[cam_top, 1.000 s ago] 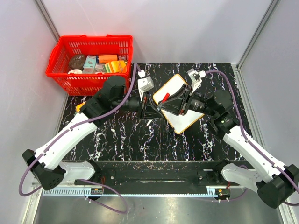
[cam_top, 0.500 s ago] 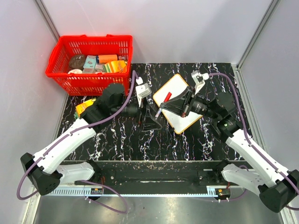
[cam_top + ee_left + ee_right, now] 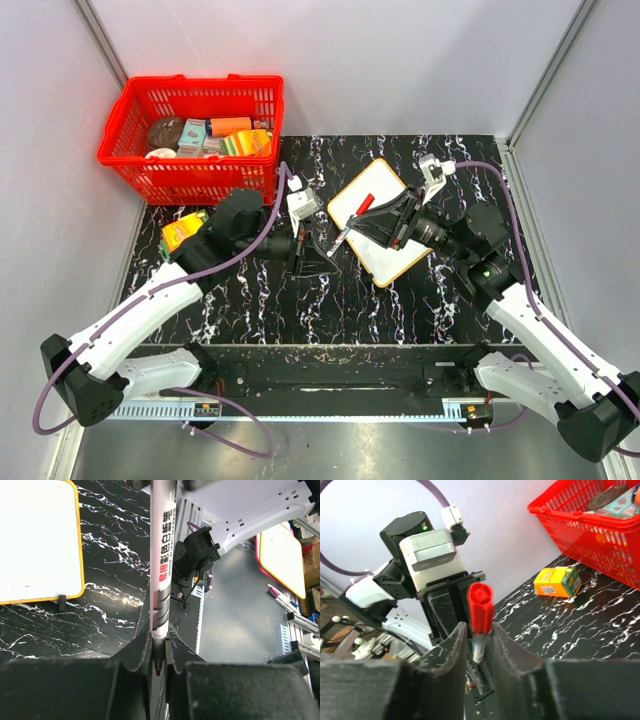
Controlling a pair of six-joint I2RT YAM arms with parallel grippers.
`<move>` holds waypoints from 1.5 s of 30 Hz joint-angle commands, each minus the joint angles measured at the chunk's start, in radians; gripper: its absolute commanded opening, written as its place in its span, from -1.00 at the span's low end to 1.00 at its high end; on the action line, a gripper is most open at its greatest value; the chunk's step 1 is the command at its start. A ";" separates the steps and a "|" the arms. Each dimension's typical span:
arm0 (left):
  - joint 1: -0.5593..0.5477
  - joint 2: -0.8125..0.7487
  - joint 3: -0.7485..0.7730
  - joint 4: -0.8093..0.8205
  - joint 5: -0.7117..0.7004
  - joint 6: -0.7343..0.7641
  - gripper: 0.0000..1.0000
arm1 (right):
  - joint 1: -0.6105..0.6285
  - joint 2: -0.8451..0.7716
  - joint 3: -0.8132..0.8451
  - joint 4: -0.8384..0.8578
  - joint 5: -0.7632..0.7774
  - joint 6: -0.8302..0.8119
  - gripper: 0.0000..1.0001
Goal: Write a sentence on the whiteboard
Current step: Pick up the whiteboard marker at the center of the board.
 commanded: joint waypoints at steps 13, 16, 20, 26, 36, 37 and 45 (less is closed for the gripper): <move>0.008 0.003 0.035 0.088 -0.002 -0.027 -1.00 | 0.026 0.079 -0.005 0.130 -0.167 0.069 0.41; 0.008 0.003 0.035 0.098 0.005 -0.037 -1.00 | 0.038 0.099 0.000 0.128 -0.187 0.064 0.31; 0.008 0.004 0.032 0.102 0.008 -0.035 -1.00 | 0.040 0.095 -0.014 0.126 -0.184 0.058 0.04; 0.008 0.023 0.037 0.102 0.045 -0.046 -1.00 | 0.040 0.090 -0.026 0.143 -0.200 0.070 -0.24; 0.007 0.024 0.011 0.115 0.065 -0.058 -1.00 | 0.042 0.104 -0.031 0.186 -0.206 0.099 -0.88; 0.007 0.021 0.009 0.117 0.062 -0.058 -1.00 | 0.042 0.107 -0.028 0.177 -0.209 0.098 -1.00; 0.011 -0.015 -0.007 0.105 0.016 -0.043 -1.00 | 0.042 0.058 -0.048 0.102 -0.172 0.043 -1.00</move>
